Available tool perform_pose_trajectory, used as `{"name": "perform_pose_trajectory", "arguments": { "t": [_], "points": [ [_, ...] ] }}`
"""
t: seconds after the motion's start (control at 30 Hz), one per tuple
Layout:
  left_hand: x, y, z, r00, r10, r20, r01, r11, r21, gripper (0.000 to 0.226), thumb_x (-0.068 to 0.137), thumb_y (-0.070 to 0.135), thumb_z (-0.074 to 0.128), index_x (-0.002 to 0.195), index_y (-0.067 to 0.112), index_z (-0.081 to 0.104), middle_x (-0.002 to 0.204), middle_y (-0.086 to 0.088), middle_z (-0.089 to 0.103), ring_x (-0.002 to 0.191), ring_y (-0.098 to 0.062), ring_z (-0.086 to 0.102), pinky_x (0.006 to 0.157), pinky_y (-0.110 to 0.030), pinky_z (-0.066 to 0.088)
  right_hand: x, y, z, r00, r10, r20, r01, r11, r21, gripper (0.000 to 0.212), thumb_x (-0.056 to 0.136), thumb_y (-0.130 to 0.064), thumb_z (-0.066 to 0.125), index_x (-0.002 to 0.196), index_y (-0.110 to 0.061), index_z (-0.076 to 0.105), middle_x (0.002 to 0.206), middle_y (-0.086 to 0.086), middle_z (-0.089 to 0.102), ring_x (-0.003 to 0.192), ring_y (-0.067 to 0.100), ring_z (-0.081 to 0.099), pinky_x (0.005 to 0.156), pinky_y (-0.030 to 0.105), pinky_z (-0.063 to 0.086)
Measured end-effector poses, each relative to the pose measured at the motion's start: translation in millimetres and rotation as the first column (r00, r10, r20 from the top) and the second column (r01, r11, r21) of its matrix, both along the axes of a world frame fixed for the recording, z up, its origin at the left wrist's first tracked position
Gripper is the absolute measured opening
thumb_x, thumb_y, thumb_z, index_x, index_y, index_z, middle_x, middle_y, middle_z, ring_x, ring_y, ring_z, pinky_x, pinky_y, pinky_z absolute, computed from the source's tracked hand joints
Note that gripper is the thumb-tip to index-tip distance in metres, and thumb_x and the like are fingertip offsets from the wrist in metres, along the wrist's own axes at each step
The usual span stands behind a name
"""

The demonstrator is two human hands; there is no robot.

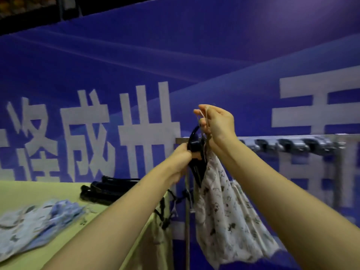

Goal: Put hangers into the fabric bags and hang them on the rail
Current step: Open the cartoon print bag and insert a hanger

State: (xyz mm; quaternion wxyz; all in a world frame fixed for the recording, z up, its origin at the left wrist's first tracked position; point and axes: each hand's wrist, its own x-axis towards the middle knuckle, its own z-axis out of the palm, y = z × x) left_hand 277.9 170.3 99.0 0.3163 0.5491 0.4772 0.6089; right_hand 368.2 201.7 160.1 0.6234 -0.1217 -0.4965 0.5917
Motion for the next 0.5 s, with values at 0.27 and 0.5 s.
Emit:
{"name": "perform_pose_trajectory", "arguments": {
  "t": [0.27,0.5],
  "points": [
    [43.1,49.8,-12.2,0.871,-0.245,0.425,0.338,0.928,-0.156,0.029,0.089,0.042,0.043,0.093,0.018,0.059,0.081,-0.009,0.064,0.073,-0.024,0.058,0.072,-0.035,0.045,69.7,56.2,-11.5,0.986,-0.058,0.155,0.078,0.989,-0.128,0.028,0.084,-0.003,0.035,0.076,-0.003,0.062,0.076,0.011,0.064,0.032,0.006,0.036,0.031,0.015,0.024],
    [93.9,107.9,-30.6,0.978,-0.107,-0.18,0.054,0.958,-0.28,0.053,0.087,0.054,0.052,0.128,0.02,0.052,0.115,0.004,0.054,0.108,-0.013,0.05,0.093,-0.028,0.04,107.1,95.5,-40.1,0.729,-0.205,0.653,0.242,0.97,0.035,0.02,0.087,0.001,0.05,0.079,-0.013,0.063,0.069,0.005,0.061,0.061,0.016,0.054,0.042,0.018,0.036]
  ]
}}
